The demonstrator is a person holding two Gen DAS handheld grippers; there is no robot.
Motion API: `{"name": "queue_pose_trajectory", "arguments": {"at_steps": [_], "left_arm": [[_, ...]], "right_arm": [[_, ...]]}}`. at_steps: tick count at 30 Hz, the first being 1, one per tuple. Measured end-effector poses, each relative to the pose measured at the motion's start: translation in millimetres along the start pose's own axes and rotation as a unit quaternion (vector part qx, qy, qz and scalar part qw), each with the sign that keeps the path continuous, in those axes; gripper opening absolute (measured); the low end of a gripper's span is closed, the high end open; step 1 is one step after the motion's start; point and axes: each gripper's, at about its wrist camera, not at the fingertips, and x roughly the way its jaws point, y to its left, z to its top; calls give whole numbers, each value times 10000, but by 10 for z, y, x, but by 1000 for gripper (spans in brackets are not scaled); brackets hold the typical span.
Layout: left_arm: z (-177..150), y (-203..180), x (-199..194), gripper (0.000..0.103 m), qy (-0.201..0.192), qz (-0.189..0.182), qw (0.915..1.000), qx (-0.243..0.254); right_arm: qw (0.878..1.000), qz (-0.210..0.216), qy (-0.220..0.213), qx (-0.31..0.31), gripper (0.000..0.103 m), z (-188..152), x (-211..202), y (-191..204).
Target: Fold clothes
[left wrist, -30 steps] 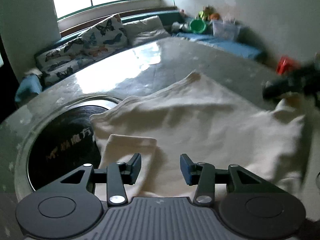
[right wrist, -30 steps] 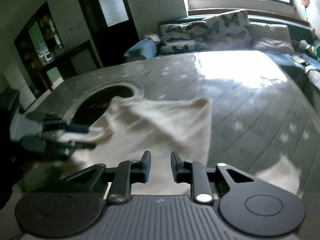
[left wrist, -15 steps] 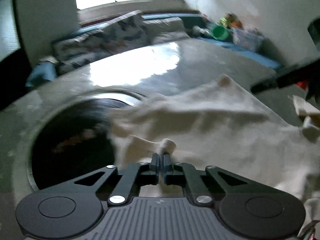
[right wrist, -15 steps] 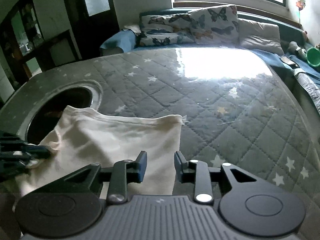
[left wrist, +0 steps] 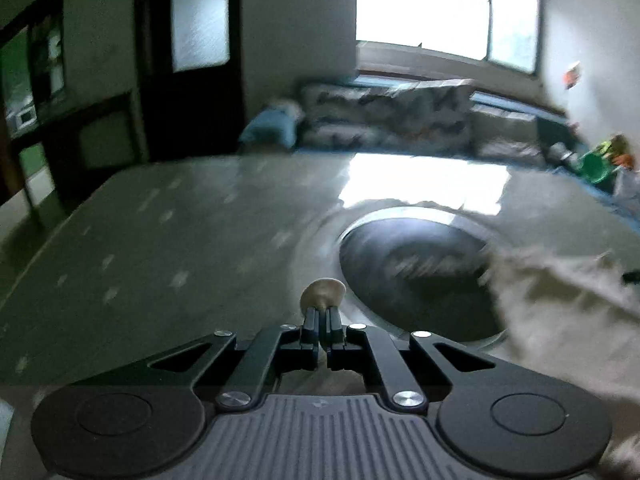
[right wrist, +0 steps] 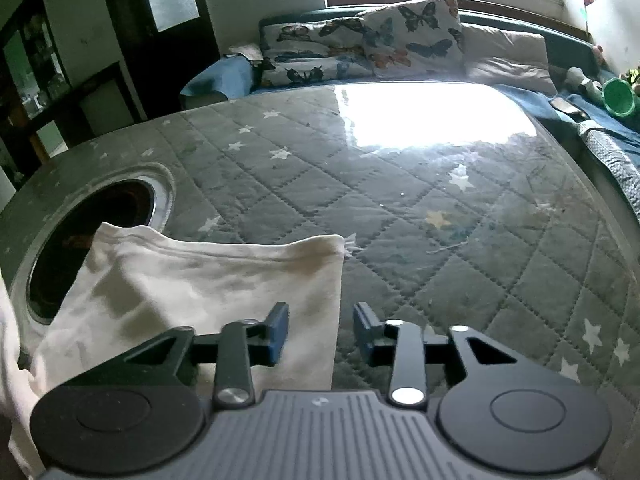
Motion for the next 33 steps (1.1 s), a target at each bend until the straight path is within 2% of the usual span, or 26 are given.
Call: {"name": "queue_pose_trajectory", "arguments": {"at_steps": [4, 5, 7, 8, 9, 10, 12, 14, 19, 21, 27, 28, 31, 32, 33], "left_arm": [[-197, 109, 141, 5, 534, 191, 9982, 177], [-214, 125, 177, 9, 676, 233, 9972, 214], [-186, 152, 186, 13, 756, 303, 9964, 225], [-164, 161, 183, 19, 768, 348, 9962, 230], [-110, 153, 152, 27, 678, 425, 9965, 225], [-43, 140, 118, 27, 563, 469, 9971, 193], [97, 41, 80, 28, 415, 215, 9988, 155], [226, -211, 119, 30, 379, -261, 9985, 291], [447, -897, 469, 37, 520, -1277, 9877, 733], [526, -1115, 678, 44, 565, -1329, 9856, 884], [643, -1506, 1144, 44, 697, -1409, 9809, 1150], [649, -1535, 1213, 44, 713, -1386, 9807, 1181], [639, -1619, 1335, 42, 776, -1413, 9791, 1237], [625, -1634, 1344, 36, 754, -1432, 9785, 1280], [614, -1644, 1348, 20, 717, -1452, 9779, 1320]], "right_arm": [[10000, -36, 34, 15, 39, 20, 59, -3], [10000, -43, 32, 14, 39, 25, 65, -7], [10000, -44, 30, 6, 39, 36, 76, -18], [10000, -50, 35, 9, 39, 41, 82, -23], [10000, -52, 41, 15, 39, 47, 90, -33], [10000, -49, 44, 22, 39, 52, 97, -45], [10000, -39, 45, 28, 39, 67, 115, -67], [10000, -20, 22, 40, 39, 87, 130, -81], [10000, 57, -2, 69, 39, 141, 171, -91], [10000, 54, -4, 15, 38, 161, 190, -84], [9999, 138, -10, -13, 37, 216, 253, -86], [9999, 145, -8, -40, 35, 225, 268, -80], [9998, 163, -4, -112, 14, 248, 298, -56], [9998, 183, -4, -111, 9, 257, 302, -52], [9997, 203, -10, -109, 7, 266, 303, -48]]}}
